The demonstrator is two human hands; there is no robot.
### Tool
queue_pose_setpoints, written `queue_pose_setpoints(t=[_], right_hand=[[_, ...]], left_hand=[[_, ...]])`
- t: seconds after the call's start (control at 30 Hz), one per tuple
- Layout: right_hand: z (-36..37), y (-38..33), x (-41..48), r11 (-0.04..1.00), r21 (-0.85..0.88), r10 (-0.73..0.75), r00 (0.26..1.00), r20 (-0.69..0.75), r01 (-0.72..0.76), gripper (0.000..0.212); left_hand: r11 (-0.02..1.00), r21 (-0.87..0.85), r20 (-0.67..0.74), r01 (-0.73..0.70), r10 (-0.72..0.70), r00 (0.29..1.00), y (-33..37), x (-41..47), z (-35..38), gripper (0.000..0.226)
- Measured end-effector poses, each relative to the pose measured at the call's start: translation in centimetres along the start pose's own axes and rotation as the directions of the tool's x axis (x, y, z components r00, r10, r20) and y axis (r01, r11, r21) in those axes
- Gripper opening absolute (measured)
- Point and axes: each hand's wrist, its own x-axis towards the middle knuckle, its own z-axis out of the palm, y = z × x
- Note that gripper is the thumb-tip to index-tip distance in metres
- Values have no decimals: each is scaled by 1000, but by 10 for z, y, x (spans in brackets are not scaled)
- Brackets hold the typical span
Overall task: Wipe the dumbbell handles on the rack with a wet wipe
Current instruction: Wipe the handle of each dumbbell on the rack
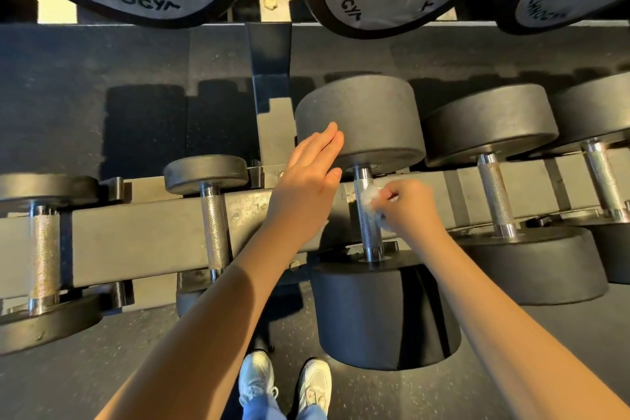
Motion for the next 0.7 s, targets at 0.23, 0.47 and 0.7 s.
queue_pose_setpoints(t=[0.23, 0.47, 0.7], right_hand=[[4, 8, 3, 990, 39, -129, 983, -134, 135, 29], [11, 1, 2, 982, 78, -145, 954, -262, 170, 13], [8, 2, 0, 986, 101, -113, 978, -176, 132, 17]], left_hand=[[998, -15, 72, 66, -64, 995, 0, -1, -2, 51], [998, -12, 103, 61, -59, 993, -1, 1, -5, 52], [998, -8, 115, 66, -65, 991, -1, 1, -4, 53]])
